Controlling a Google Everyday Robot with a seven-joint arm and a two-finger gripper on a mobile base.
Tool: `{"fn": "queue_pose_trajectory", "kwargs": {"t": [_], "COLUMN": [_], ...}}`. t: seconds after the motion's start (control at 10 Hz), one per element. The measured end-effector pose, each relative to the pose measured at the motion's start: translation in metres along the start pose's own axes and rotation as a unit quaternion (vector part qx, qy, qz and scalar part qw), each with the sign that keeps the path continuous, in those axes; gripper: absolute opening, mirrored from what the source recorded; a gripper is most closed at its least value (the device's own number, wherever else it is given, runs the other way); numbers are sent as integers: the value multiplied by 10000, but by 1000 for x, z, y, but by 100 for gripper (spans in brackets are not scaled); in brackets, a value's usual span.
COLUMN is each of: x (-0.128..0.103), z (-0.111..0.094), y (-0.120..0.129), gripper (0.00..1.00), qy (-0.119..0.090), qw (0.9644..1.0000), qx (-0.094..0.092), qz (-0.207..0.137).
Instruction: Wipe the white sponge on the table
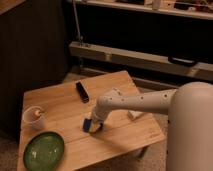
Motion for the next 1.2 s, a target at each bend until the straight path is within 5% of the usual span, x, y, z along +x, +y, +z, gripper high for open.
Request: {"fn": "queue_pose_trajectory", "kwargs": {"t": [0.6, 1.2], "x": [52, 16], "z": [-29, -43], "y": [38, 116], "gripper": [42, 42], "qy": [133, -207], "qw": [9990, 9997], "qx": [66, -101], "qz": [414, 39]}}
